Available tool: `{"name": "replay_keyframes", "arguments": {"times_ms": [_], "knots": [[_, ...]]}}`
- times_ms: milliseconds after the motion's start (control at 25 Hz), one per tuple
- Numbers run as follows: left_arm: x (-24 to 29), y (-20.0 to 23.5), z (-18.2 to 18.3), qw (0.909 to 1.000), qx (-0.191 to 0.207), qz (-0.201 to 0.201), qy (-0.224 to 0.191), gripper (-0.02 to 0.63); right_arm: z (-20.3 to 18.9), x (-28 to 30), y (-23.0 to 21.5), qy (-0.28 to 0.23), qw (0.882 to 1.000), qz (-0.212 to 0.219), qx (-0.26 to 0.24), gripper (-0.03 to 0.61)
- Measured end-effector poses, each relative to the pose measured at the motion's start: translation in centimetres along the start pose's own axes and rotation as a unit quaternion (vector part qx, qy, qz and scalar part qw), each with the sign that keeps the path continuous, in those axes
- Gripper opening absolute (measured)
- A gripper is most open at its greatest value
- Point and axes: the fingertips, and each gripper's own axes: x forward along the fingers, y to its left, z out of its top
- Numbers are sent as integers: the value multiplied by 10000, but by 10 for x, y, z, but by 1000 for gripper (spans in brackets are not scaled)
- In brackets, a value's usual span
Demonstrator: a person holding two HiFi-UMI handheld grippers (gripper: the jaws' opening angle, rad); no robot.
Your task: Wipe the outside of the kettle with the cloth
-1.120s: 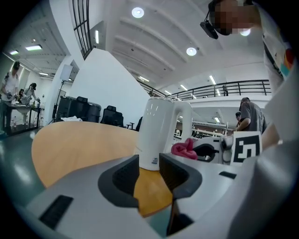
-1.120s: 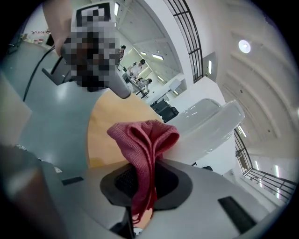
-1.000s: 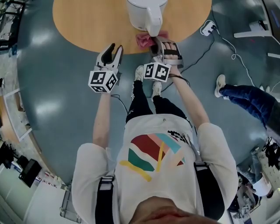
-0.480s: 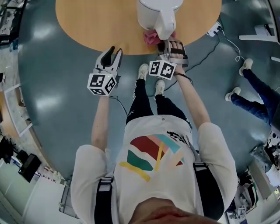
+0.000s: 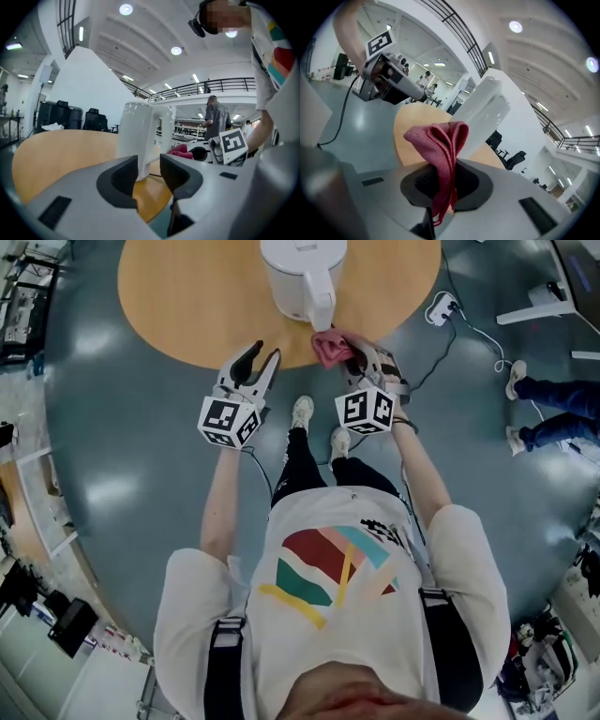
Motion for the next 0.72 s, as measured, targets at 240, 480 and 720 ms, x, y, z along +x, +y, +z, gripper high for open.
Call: {"name": "replay_keyframes", "arguments": {"times_ms": [240,480,720], "knots": [[41,-84,40,9963,694,-403,-318,175,-11,-52,-30,-325,9905,935,952,48],[54,-110,56,9953,802,-352,-413,175,11,-57,-73,-993,9469,1975,2333,46],[66,-98,72,9948,852,-65,-548,175,28,-24,-103,-968,9318,2694,2233,48]]}}
